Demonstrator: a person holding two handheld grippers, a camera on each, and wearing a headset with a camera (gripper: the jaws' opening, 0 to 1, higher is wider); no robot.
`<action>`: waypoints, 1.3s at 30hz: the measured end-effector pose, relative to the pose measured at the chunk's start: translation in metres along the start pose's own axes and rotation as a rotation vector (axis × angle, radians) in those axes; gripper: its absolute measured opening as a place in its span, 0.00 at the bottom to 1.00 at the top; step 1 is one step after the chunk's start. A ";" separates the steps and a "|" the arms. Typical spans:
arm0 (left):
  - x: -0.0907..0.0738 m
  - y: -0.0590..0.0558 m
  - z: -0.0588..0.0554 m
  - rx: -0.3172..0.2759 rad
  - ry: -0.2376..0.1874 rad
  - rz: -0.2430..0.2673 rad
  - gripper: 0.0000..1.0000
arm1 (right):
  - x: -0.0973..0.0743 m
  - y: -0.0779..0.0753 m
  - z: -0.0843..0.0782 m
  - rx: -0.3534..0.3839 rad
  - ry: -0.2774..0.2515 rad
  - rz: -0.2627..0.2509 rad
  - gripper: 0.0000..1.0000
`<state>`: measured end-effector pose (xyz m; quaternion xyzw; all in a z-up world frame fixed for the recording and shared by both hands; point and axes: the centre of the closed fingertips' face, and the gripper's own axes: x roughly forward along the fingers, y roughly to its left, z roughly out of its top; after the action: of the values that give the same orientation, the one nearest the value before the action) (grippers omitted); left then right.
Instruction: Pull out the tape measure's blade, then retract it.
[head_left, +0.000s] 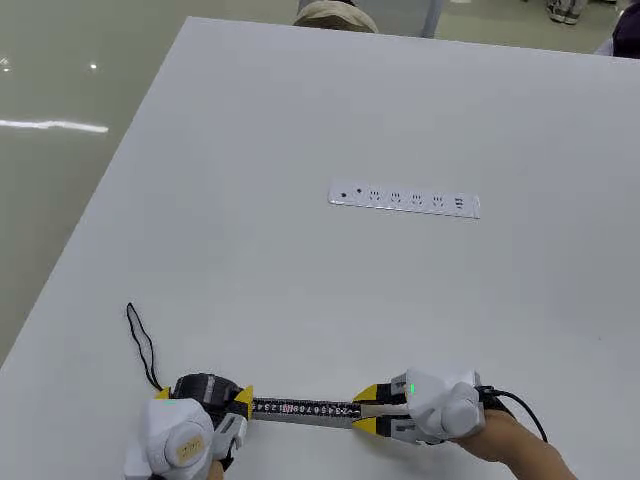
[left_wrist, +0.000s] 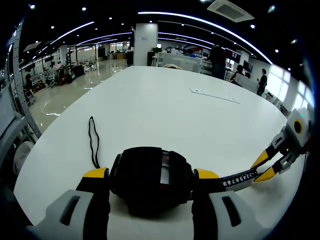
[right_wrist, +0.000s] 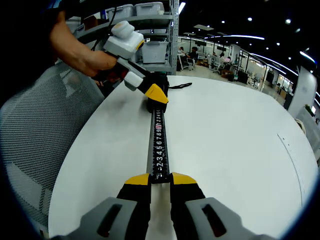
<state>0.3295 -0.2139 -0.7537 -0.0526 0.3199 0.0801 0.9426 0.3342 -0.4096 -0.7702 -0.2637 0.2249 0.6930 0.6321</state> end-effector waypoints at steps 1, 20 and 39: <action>0.000 0.000 0.000 0.001 -0.001 0.000 0.64 | 0.000 0.000 0.000 -0.001 0.001 0.001 0.12; 0.001 0.001 0.000 0.002 0.000 -0.002 0.64 | 0.008 0.000 0.006 -0.004 -0.002 0.010 0.12; 0.000 0.000 0.000 0.004 -0.002 0.000 0.64 | 0.017 0.000 0.013 -0.006 -0.011 0.022 0.12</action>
<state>0.3296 -0.2134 -0.7537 -0.0504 0.3191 0.0796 0.9430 0.3318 -0.3887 -0.7714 -0.2591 0.2223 0.7020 0.6250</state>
